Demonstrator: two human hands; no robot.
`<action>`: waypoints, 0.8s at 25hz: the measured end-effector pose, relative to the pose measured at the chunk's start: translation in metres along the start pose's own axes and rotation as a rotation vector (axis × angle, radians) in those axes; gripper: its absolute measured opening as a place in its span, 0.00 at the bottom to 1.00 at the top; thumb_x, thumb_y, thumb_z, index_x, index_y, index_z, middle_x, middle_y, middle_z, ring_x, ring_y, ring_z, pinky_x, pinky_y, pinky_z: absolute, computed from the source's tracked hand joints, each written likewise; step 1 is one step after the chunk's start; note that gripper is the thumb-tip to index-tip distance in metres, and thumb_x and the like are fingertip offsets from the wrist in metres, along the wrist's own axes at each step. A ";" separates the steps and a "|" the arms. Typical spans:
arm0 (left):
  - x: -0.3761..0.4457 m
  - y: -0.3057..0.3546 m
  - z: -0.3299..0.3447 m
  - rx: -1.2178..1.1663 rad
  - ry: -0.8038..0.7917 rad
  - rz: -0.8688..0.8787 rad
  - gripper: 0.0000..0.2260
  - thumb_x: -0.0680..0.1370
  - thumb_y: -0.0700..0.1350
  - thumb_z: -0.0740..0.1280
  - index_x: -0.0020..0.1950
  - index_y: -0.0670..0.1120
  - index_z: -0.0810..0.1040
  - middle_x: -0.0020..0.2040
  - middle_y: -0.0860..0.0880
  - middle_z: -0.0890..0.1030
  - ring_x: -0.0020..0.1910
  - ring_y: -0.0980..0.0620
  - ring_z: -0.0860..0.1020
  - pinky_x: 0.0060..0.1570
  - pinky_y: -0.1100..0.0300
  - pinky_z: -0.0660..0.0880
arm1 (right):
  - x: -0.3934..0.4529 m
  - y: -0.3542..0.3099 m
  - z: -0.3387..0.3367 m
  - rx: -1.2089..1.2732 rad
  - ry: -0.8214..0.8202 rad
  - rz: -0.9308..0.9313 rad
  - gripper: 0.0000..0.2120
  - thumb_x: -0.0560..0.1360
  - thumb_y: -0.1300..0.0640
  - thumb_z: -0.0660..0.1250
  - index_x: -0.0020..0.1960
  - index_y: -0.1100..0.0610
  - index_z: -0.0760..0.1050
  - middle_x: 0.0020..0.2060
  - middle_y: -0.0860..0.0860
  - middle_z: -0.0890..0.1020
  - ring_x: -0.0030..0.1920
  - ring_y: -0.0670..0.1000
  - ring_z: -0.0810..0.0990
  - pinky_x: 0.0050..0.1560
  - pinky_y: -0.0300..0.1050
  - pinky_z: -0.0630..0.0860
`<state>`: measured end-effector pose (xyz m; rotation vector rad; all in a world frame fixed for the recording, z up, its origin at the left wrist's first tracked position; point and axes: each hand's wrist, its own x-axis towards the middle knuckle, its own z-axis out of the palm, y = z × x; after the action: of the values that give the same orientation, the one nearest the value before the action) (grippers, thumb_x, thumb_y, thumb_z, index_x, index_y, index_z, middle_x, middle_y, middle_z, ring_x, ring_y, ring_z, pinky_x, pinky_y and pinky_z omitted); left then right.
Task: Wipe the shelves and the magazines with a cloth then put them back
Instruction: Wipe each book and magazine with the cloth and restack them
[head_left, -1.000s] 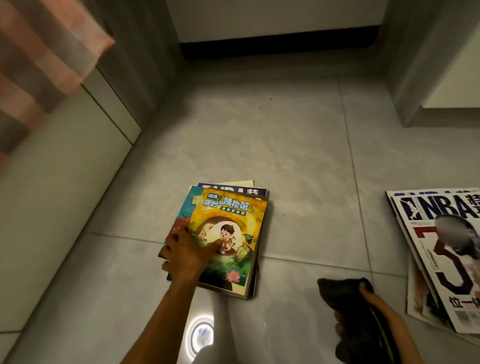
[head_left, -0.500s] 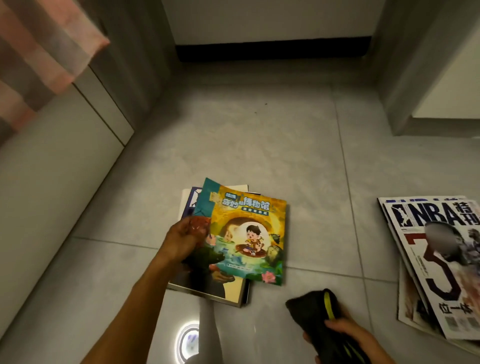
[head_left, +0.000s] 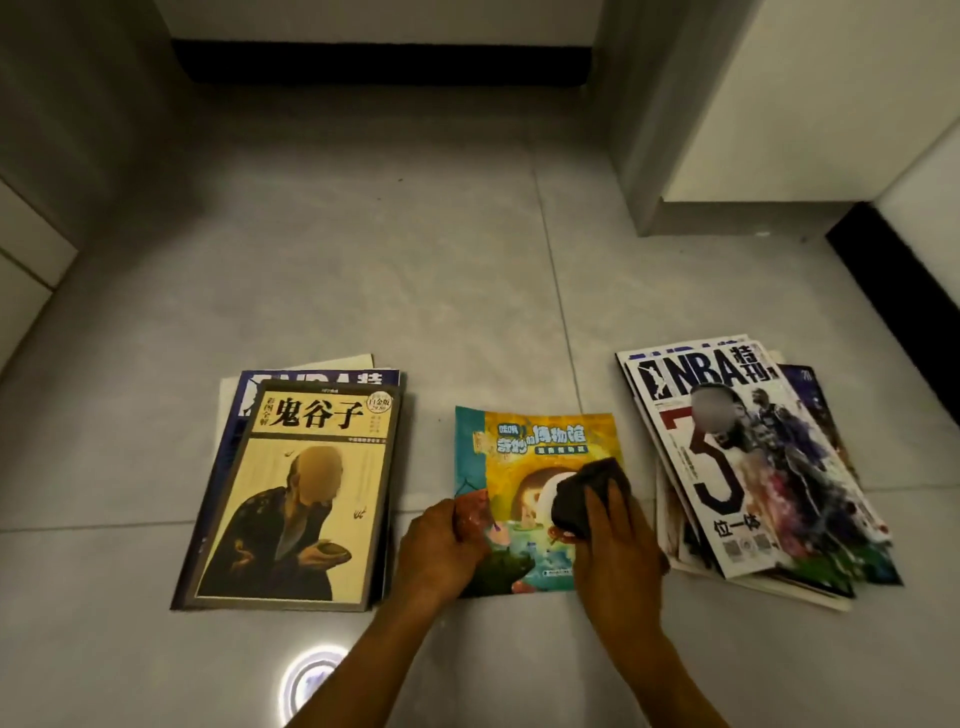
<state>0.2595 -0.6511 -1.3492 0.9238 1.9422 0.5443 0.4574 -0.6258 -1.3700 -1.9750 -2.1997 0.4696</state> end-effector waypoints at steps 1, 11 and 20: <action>0.005 -0.004 -0.002 0.096 0.021 0.015 0.14 0.75 0.54 0.69 0.56 0.48 0.78 0.53 0.49 0.83 0.49 0.52 0.81 0.49 0.56 0.79 | -0.012 -0.007 0.012 -0.017 -0.025 -0.037 0.25 0.75 0.46 0.64 0.69 0.56 0.72 0.71 0.55 0.68 0.67 0.64 0.70 0.61 0.64 0.73; 0.025 -0.017 -0.001 0.191 -0.109 0.044 0.12 0.73 0.50 0.72 0.55 0.50 0.81 0.52 0.51 0.84 0.50 0.54 0.81 0.51 0.61 0.78 | 0.004 -0.037 0.030 -0.054 -0.009 -0.220 0.25 0.79 0.44 0.50 0.66 0.55 0.75 0.69 0.56 0.72 0.70 0.59 0.67 0.66 0.57 0.68; 0.025 -0.019 -0.005 0.128 -0.161 0.075 0.13 0.73 0.51 0.73 0.56 0.52 0.80 0.53 0.52 0.83 0.51 0.55 0.81 0.52 0.60 0.79 | 0.042 -0.056 0.031 0.056 -0.005 -0.101 0.31 0.66 0.63 0.76 0.67 0.57 0.72 0.69 0.58 0.71 0.69 0.62 0.69 0.64 0.62 0.72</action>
<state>0.2402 -0.6436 -1.3727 1.0914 1.8184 0.3795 0.3898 -0.5931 -1.3854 -1.8264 -2.2505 0.5164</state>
